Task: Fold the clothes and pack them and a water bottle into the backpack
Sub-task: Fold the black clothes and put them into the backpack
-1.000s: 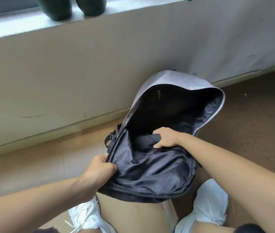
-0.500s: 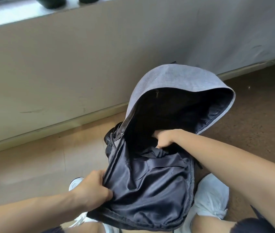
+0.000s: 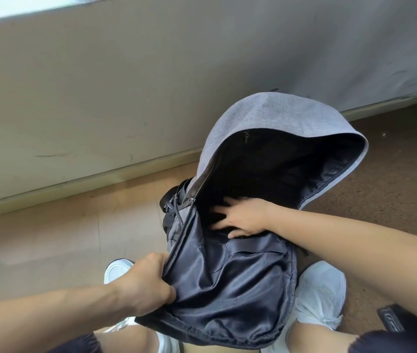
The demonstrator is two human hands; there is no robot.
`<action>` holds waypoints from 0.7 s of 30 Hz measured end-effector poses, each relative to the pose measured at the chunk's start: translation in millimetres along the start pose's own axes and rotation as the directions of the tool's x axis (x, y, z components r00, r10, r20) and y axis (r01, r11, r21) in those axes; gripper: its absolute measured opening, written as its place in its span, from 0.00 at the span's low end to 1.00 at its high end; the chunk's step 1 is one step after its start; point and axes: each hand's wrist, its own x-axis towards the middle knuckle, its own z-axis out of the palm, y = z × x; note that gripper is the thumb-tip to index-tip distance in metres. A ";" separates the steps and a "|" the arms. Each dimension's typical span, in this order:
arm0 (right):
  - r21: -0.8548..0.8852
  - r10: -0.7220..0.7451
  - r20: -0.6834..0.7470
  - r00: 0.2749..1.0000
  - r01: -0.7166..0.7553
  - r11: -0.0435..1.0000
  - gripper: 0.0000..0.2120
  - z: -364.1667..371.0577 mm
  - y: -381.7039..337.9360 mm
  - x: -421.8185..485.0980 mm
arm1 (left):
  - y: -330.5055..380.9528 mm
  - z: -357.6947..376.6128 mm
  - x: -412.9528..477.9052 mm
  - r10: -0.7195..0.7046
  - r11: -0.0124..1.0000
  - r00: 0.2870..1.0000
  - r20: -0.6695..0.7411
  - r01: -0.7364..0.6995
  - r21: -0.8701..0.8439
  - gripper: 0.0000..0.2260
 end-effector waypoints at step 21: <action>-0.260 0.074 -0.710 0.700 -0.358 0.897 0.16 -39.2 39.2 -110.8 | 30.1 0.1 21.3 0.046 0.989 0.999 -0.029 -0.049 -0.139 0.09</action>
